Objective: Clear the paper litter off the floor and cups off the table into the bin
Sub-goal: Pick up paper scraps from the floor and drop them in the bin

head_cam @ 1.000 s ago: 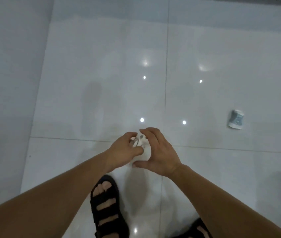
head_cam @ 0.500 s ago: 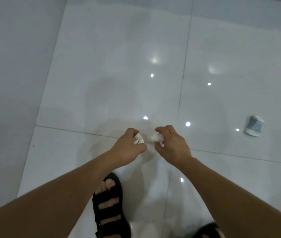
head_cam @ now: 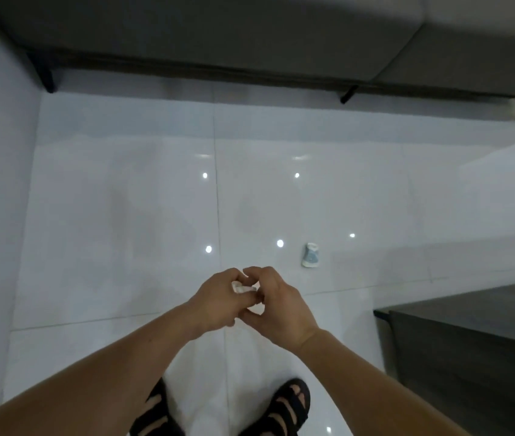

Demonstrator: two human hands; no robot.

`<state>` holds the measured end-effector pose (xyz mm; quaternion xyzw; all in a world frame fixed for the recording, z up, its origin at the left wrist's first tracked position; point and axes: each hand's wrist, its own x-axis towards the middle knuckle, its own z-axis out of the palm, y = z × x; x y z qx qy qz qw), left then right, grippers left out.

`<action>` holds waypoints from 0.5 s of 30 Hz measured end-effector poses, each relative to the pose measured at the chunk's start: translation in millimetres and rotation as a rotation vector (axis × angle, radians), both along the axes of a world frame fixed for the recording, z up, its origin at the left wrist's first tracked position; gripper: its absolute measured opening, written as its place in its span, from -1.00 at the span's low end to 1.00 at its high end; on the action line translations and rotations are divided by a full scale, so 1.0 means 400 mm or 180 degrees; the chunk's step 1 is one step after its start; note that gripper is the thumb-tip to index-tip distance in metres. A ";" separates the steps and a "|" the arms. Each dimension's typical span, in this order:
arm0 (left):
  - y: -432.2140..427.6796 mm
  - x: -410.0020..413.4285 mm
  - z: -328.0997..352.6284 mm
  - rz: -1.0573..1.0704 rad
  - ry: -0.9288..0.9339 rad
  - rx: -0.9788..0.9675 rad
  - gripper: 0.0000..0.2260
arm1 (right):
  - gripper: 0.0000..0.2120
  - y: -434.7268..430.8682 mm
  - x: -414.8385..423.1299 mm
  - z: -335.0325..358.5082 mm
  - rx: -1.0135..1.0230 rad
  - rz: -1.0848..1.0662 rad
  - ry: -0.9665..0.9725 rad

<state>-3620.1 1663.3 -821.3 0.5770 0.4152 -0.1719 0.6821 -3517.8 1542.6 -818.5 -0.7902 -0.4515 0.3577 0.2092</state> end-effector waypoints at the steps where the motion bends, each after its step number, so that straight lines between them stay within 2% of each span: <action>1: -0.001 0.023 0.006 -0.0055 0.0047 0.0081 -0.85 | -0.41 -0.011 0.025 0.005 -0.0060 0.0032 -0.0097; 5: -0.016 0.110 -0.031 -0.0613 0.0298 0.0697 -0.84 | -0.32 -0.076 0.157 -0.045 -0.0517 -0.0186 -0.0424; 10: -0.036 0.218 -0.134 -0.1055 0.0598 0.1329 -0.83 | -0.26 -0.165 0.353 -0.169 -0.1489 -0.0262 -0.0821; 15: -0.017 0.353 -0.291 -0.1285 0.0415 0.1690 -0.85 | -0.15 -0.176 0.488 -0.354 -0.1733 -0.0170 -0.0818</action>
